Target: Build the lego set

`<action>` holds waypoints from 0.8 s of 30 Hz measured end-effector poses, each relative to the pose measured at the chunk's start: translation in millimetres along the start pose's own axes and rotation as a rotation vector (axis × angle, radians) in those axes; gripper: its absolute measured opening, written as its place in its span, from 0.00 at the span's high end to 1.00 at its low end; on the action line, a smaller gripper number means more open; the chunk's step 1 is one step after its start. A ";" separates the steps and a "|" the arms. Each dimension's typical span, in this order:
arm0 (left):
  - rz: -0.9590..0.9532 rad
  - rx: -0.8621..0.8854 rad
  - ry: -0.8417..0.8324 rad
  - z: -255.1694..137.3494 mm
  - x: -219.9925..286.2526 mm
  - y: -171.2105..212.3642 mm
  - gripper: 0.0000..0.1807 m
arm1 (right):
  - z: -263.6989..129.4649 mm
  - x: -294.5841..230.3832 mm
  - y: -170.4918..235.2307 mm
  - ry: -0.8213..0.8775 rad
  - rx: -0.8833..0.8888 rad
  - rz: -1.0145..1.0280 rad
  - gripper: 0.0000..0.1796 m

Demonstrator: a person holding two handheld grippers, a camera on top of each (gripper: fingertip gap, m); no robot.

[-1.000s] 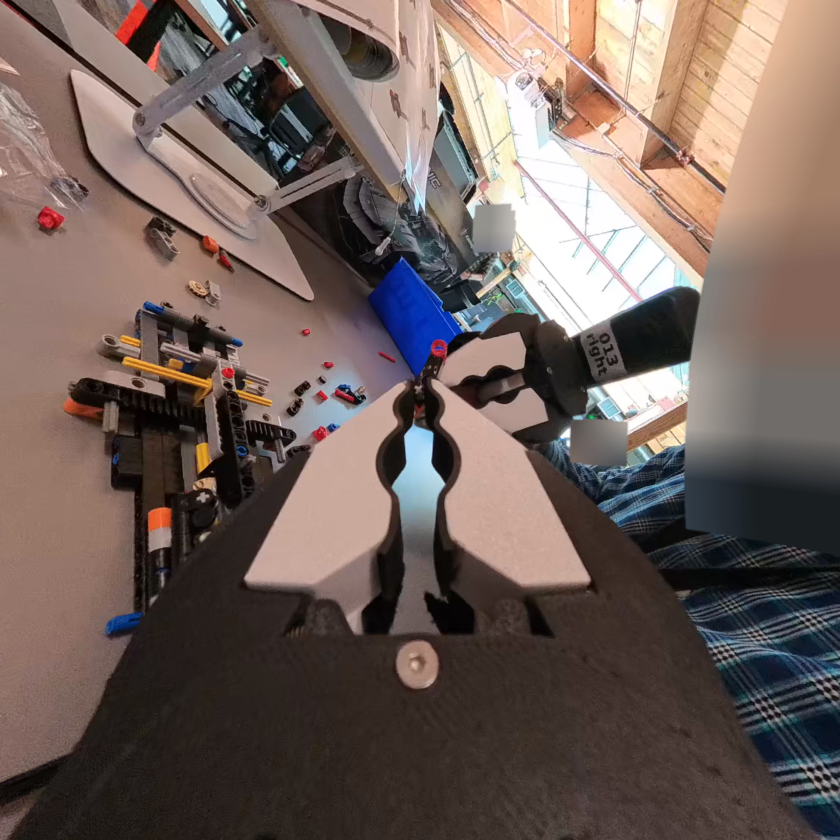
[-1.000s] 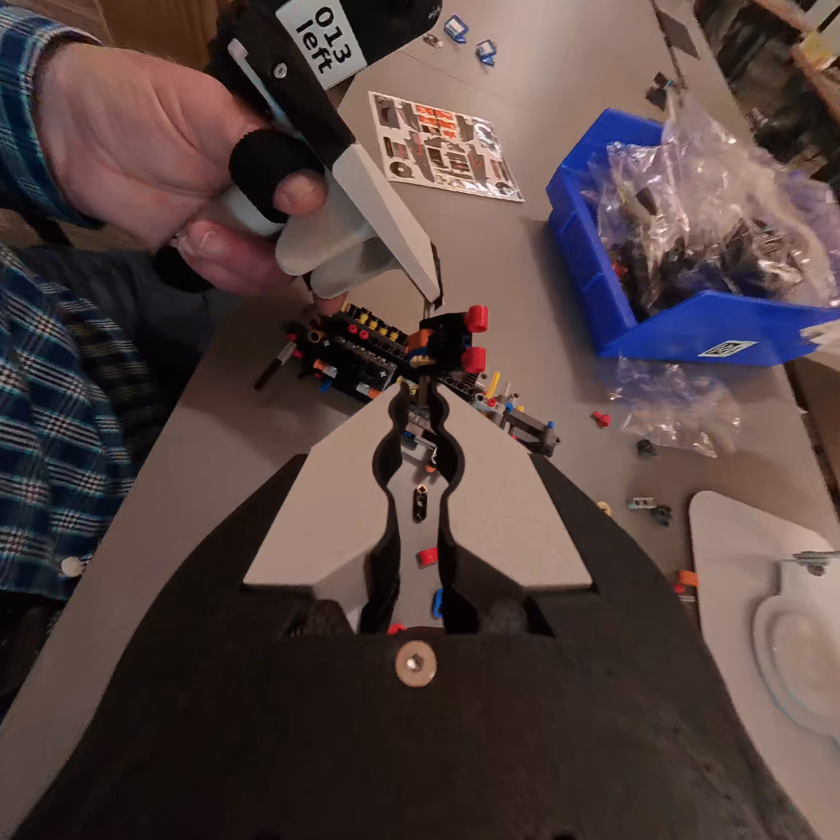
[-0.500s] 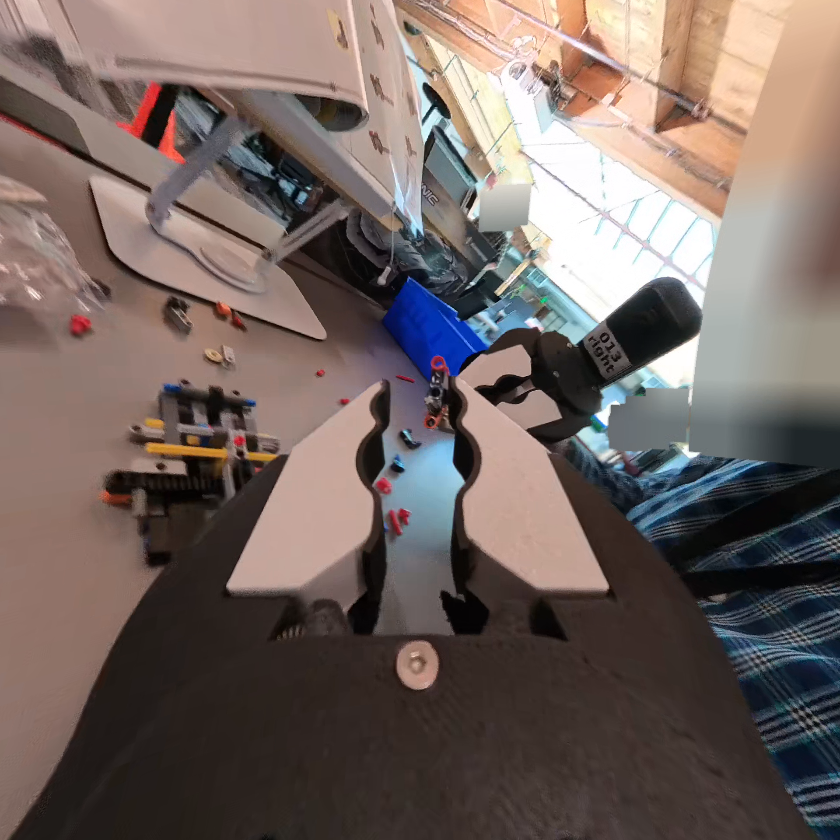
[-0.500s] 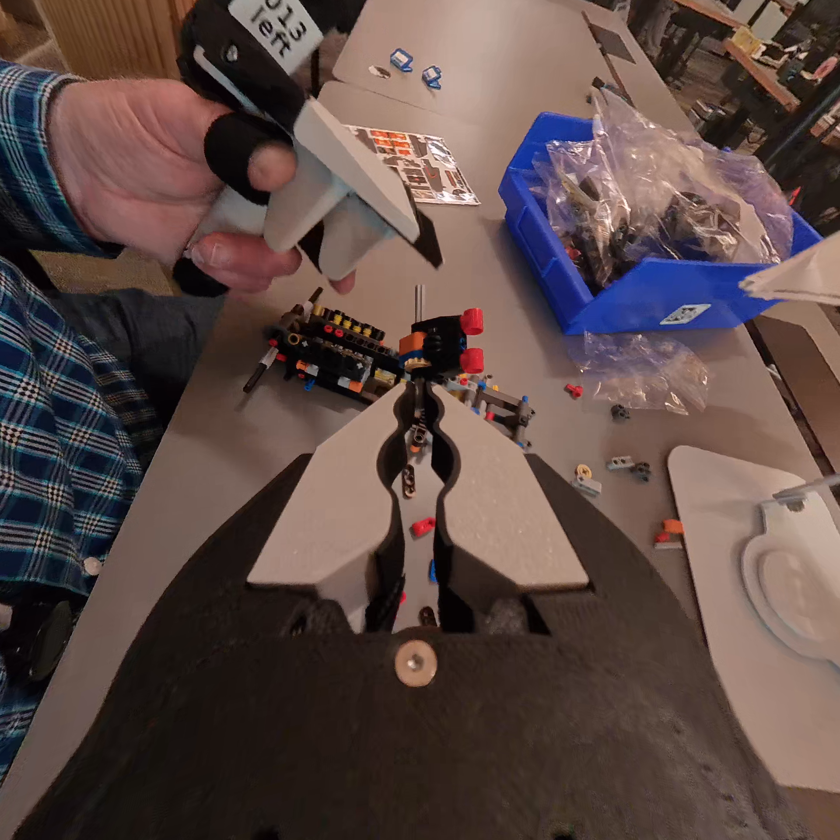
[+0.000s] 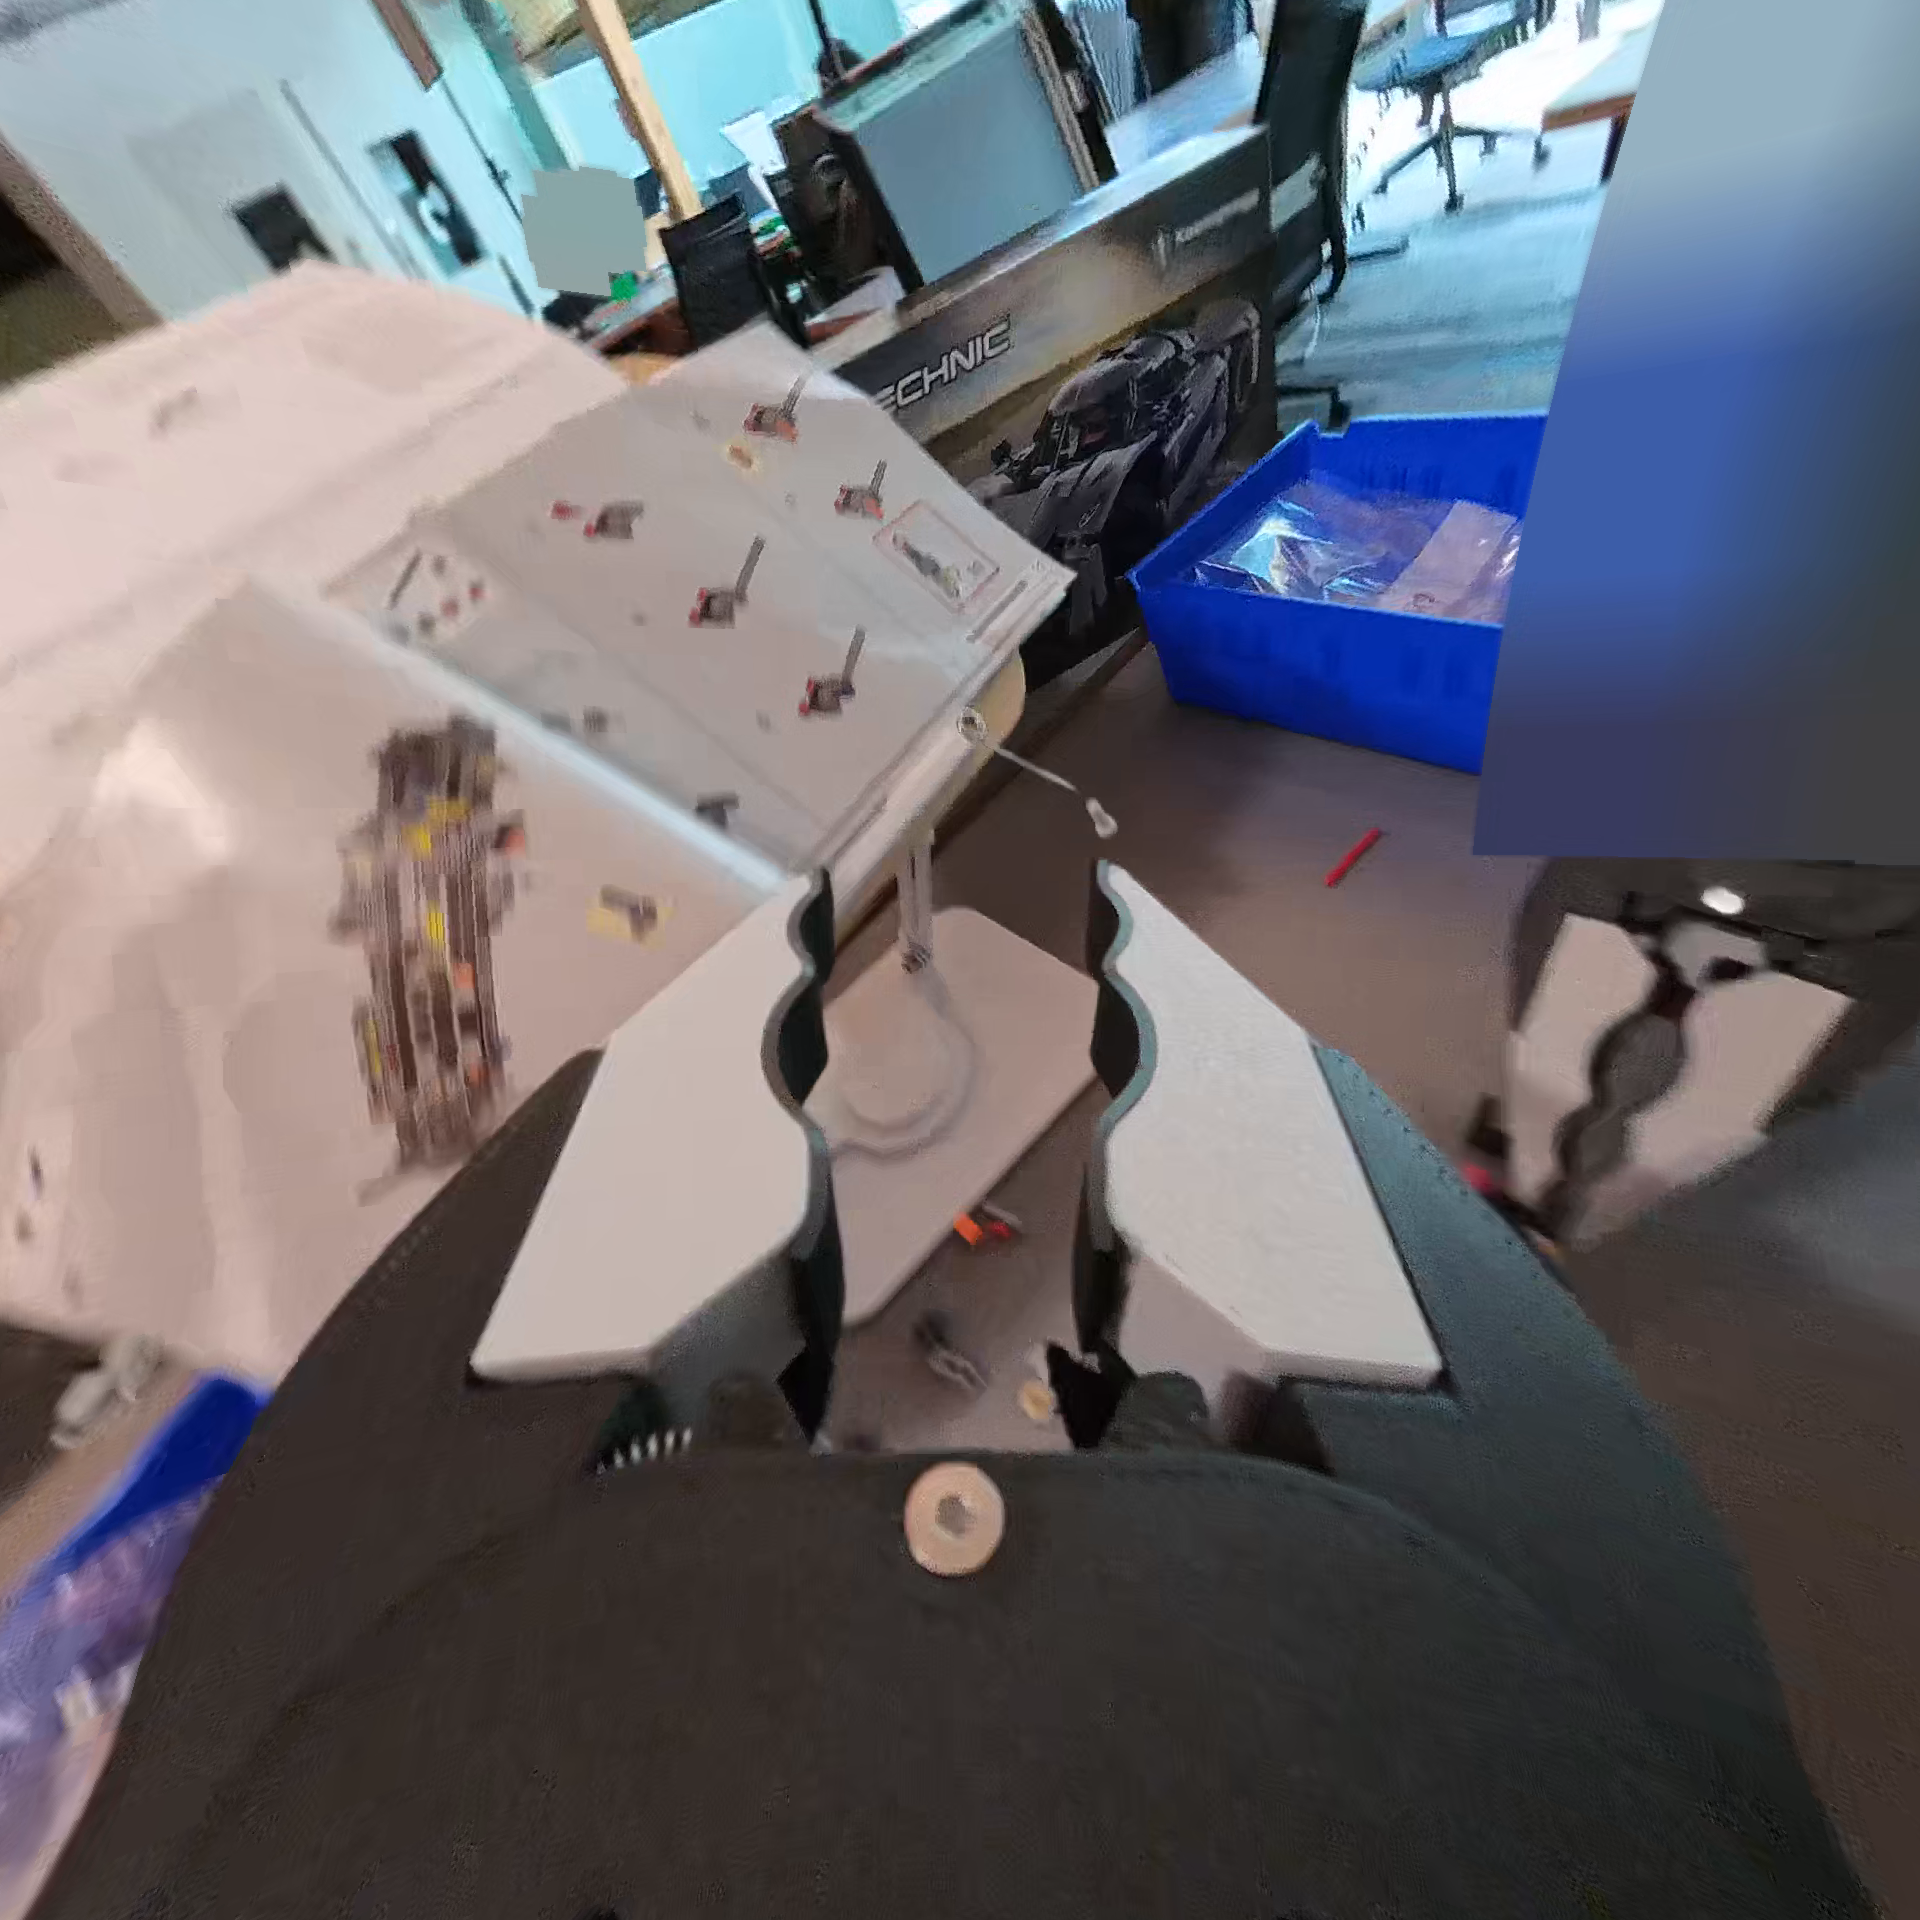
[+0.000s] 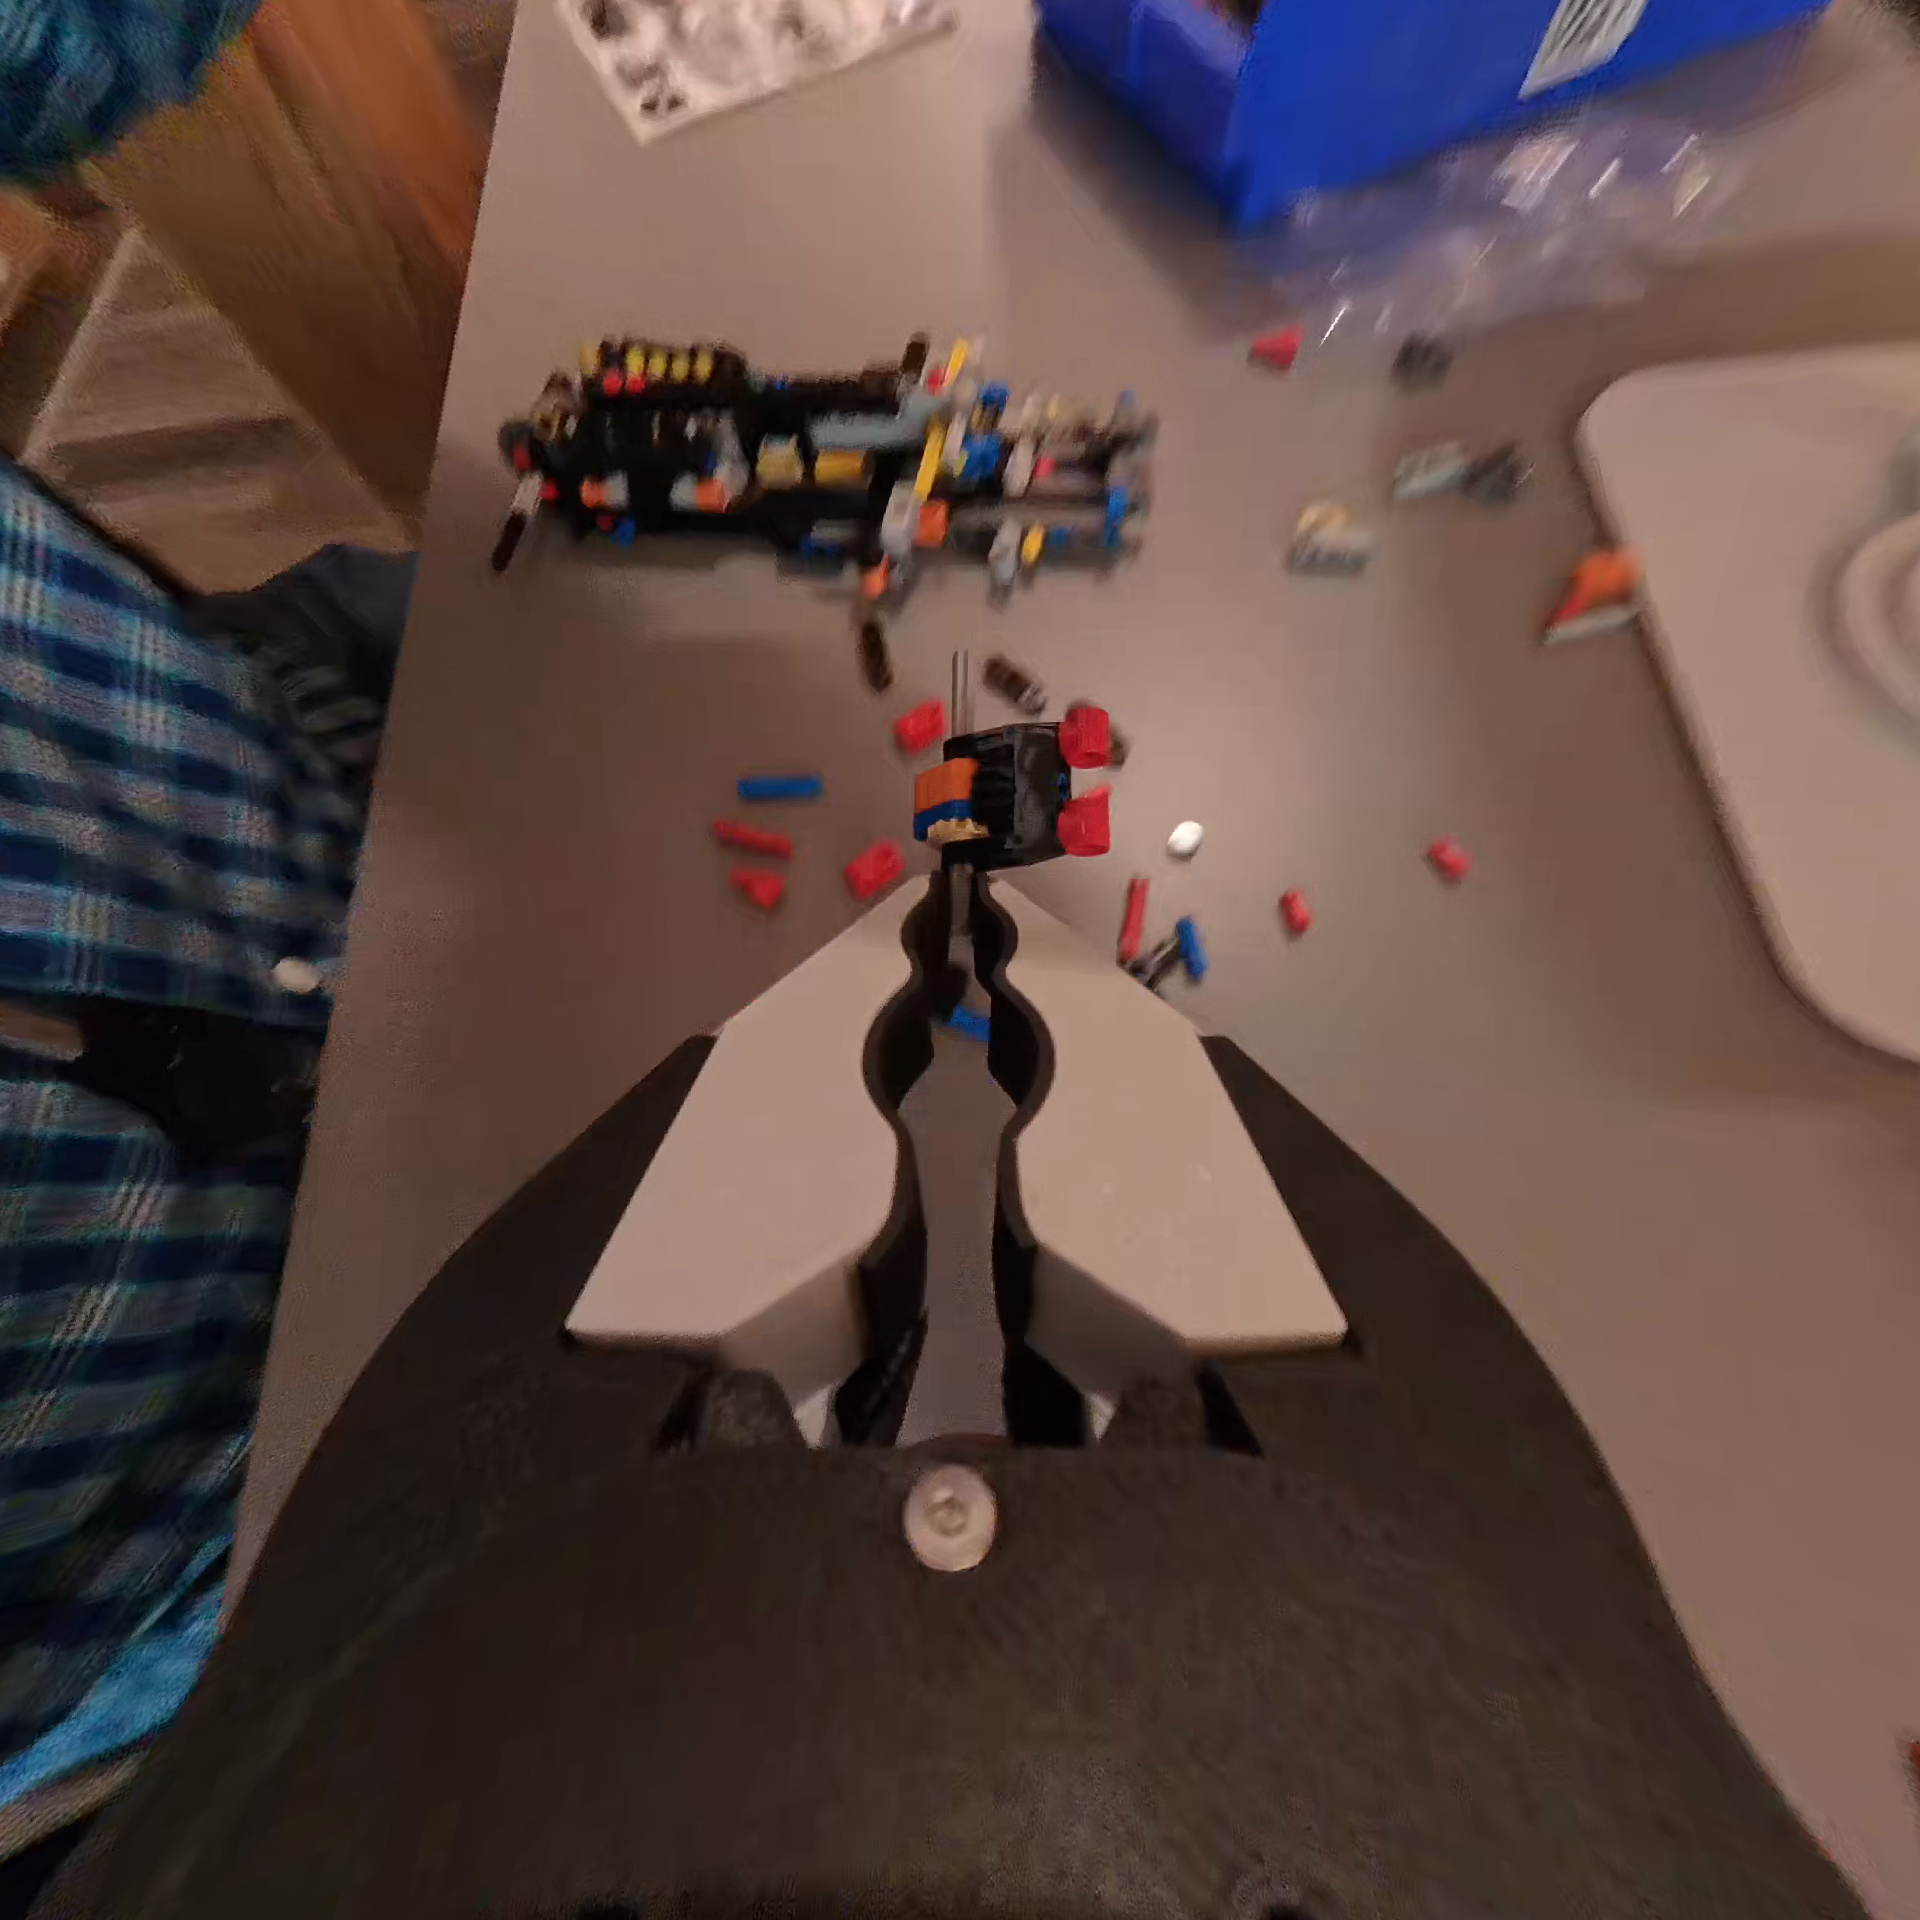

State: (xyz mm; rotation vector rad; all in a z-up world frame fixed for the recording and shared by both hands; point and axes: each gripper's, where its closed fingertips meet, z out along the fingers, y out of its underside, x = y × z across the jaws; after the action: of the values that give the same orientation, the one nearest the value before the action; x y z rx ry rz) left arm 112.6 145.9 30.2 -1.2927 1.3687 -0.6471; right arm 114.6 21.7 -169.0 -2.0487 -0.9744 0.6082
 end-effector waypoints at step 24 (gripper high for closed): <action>0.474 -0.367 -0.026 250.1 -87.2 -23.5 0.70 | 2.6 -5.3 32.8 -0.149 -0.005 0.075 1.00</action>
State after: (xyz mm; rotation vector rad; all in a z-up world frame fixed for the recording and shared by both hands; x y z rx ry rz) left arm 335.5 290.1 15.5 -1.1836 1.7483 -0.0539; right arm 123.8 5.2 -196.4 -2.0753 -0.9877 0.8085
